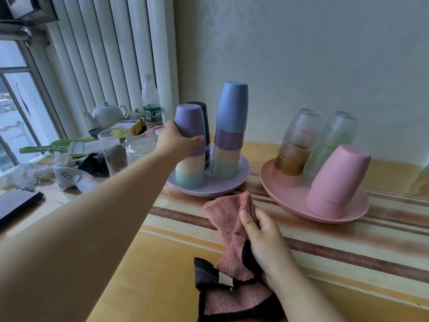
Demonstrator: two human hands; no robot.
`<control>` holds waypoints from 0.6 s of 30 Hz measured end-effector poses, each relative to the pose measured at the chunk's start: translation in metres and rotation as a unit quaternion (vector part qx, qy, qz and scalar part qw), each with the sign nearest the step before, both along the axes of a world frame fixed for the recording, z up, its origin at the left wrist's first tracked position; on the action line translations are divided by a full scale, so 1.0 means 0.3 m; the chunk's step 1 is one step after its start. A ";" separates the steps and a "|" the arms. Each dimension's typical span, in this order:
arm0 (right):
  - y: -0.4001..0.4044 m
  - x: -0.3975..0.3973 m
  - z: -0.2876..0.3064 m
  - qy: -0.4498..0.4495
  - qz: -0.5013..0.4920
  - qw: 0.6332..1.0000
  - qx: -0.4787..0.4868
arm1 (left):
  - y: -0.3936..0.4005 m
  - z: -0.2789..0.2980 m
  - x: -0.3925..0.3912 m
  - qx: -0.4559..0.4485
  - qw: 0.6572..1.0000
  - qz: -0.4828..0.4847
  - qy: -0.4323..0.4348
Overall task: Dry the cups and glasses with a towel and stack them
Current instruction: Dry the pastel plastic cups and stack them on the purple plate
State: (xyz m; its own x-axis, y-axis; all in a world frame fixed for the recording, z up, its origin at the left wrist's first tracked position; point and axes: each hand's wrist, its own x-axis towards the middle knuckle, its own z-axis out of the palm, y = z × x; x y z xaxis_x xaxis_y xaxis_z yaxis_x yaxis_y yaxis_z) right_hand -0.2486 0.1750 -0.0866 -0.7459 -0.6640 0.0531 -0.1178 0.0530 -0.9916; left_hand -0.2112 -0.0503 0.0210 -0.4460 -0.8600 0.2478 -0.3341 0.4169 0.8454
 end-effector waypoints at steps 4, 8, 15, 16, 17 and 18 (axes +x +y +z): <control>-0.002 -0.003 -0.005 0.005 -0.002 1.000 -0.009 | 0.021 -0.025 -0.013 -0.030 0.999 0.021 -0.019; -0.006 -0.004 -0.008 0.006 -0.001 1.000 -0.010 | 0.023 -0.028 -0.033 -0.029 0.998 0.029 -0.041; 0.007 -0.004 0.021 0.018 -0.027 0.999 -0.012 | 0.160 -0.086 0.022 -0.195 0.977 0.053 0.068; 0.011 -0.013 0.029 0.022 -0.045 0.999 -0.015 | 0.200 -0.097 0.028 -0.250 0.963 0.026 0.092; 0.017 -0.024 0.037 0.027 -0.065 0.997 -0.017 | 0.236 -0.107 0.025 -0.283 0.953 -0.013 0.106; 0.020 -0.036 0.044 0.036 -0.084 0.996 -0.016 | 0.269 -0.112 0.015 -0.283 0.951 -0.067 0.104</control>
